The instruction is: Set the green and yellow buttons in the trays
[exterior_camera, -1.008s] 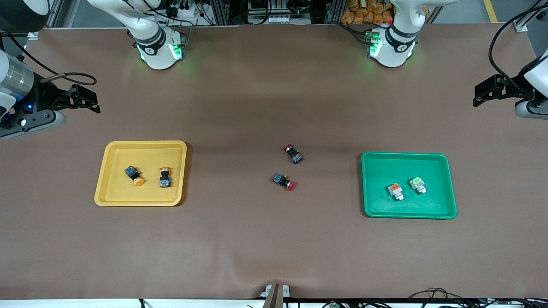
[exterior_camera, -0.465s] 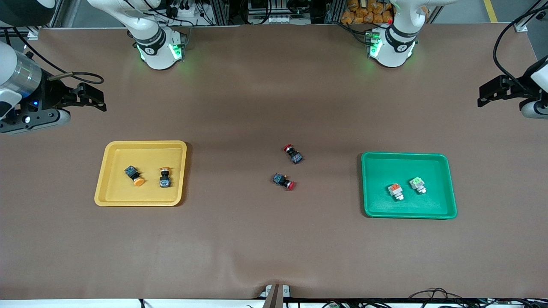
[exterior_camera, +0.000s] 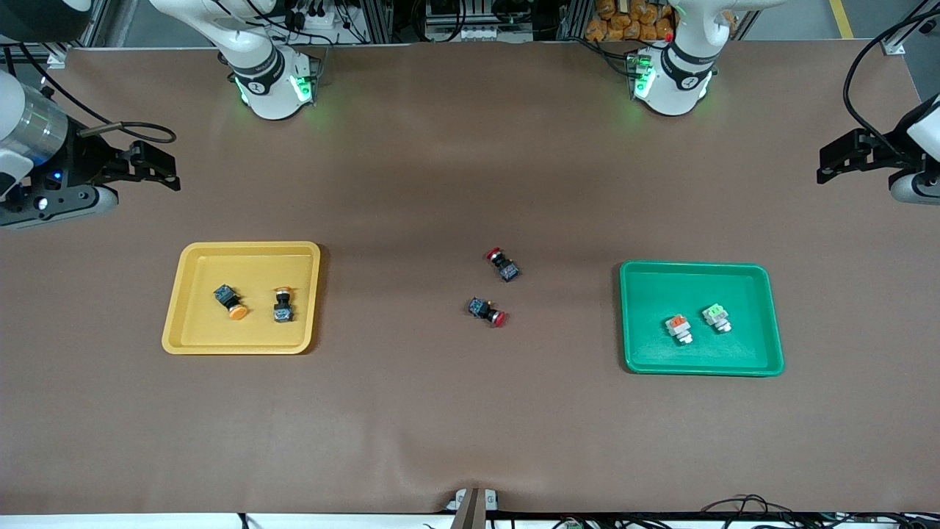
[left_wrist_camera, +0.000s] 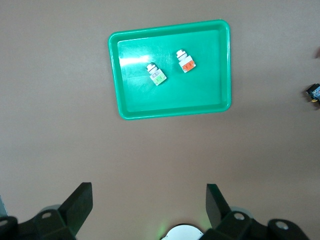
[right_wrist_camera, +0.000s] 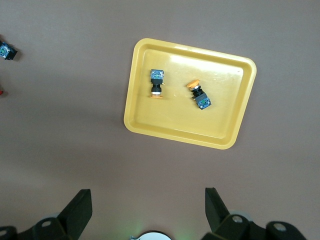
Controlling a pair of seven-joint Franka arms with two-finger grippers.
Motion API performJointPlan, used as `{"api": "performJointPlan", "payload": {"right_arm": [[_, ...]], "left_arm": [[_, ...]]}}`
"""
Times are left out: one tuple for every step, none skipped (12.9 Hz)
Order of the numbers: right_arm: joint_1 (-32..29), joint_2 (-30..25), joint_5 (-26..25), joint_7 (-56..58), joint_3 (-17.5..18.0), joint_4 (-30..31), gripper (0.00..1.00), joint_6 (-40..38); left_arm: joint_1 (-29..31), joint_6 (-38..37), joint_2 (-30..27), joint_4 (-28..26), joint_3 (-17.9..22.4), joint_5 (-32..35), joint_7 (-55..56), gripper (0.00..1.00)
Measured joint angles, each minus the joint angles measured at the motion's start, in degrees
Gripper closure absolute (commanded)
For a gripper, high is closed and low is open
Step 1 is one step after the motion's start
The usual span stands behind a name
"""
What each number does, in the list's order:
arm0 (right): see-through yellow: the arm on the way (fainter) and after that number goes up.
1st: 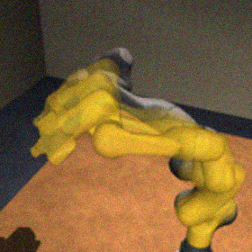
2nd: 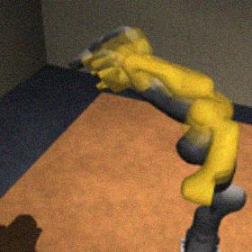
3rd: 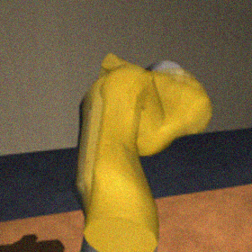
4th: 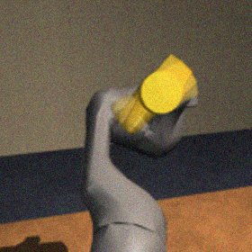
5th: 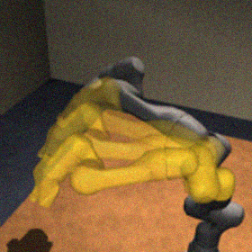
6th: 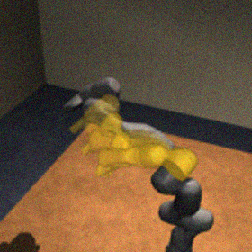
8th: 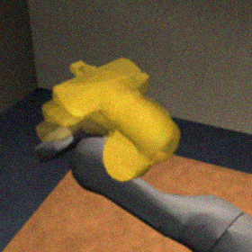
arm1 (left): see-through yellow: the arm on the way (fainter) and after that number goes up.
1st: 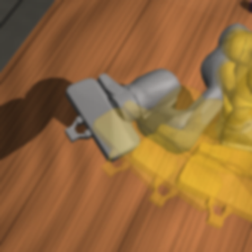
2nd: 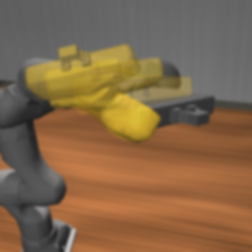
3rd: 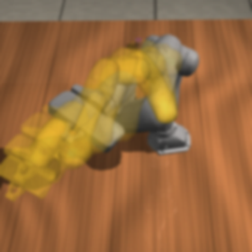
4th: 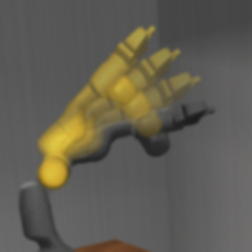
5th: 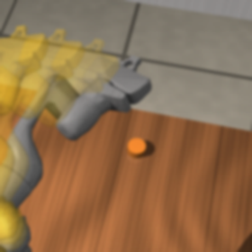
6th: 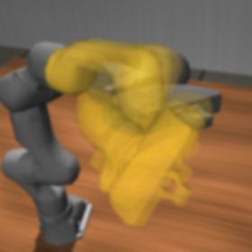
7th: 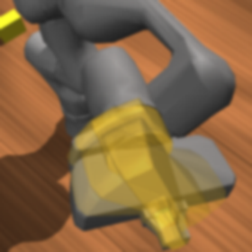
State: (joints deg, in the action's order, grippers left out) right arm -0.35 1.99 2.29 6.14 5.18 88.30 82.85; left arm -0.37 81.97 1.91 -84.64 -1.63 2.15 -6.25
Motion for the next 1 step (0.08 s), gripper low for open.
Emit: {"api": "performJointPlan", "payload": {"right_arm": [[-0.41,0.00,0.00,0.06,-0.39,0.00,0.00,-0.07]], "left_arm": [[-0.02,0.00,0.00,0.00,0.00,0.00,0.22,0.00]]}}
